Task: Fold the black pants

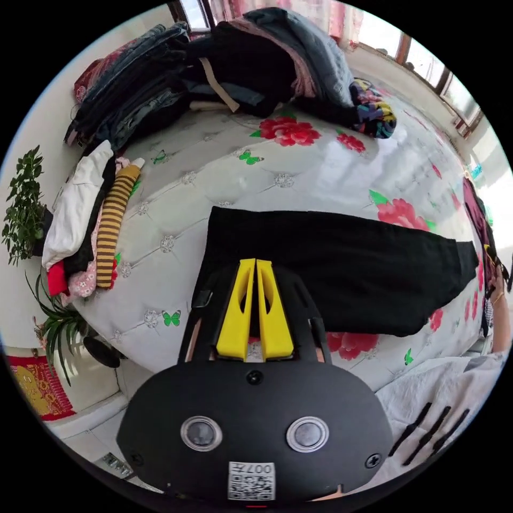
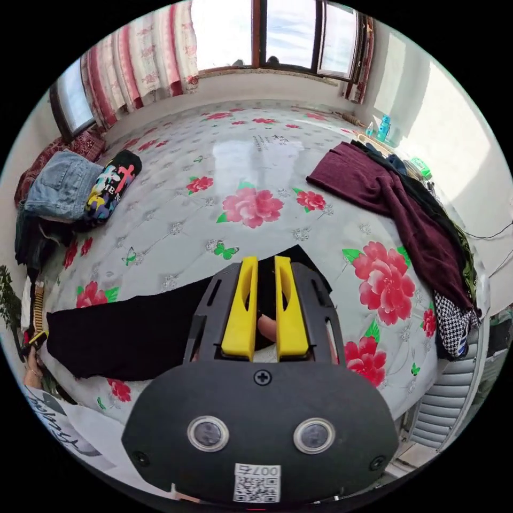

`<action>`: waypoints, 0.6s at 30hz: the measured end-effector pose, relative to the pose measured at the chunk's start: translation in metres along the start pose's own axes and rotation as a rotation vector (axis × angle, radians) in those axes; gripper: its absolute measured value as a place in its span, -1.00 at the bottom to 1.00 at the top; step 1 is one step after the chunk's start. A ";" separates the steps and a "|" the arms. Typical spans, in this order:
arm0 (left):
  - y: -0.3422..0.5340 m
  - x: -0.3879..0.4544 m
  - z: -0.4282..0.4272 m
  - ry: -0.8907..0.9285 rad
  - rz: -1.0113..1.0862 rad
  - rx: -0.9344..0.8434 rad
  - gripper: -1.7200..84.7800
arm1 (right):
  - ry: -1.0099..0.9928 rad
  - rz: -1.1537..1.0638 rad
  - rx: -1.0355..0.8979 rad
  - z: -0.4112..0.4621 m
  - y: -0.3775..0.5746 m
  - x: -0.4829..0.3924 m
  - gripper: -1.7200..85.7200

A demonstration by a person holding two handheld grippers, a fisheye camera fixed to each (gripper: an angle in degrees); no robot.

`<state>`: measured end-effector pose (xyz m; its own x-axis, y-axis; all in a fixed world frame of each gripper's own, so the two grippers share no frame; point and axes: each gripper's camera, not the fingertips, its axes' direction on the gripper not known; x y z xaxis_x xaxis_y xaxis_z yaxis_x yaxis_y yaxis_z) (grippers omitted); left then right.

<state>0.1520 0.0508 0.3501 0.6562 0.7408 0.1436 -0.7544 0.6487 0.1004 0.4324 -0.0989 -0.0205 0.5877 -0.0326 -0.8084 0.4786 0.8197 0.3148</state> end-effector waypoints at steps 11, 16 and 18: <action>0.041 0.201 0.023 0.222 0.887 -0.143 -0.85 | -0.539 -0.194 -0.206 0.012 0.152 -0.158 -0.84; 0.010 0.155 0.005 0.419 0.757 -0.104 -0.95 | -0.635 -0.434 -0.258 0.006 0.184 -0.224 -0.83; -0.010 0.125 0.002 0.567 0.615 -0.116 -0.96 | -0.663 -0.510 -0.278 0.008 0.194 -0.244 -0.84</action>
<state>0.2420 0.1366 0.3694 0.0625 0.9231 -0.3795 -0.9940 0.0918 0.0597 0.3868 0.0633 0.2416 0.6450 -0.6867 -0.3353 0.6602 0.7217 -0.2081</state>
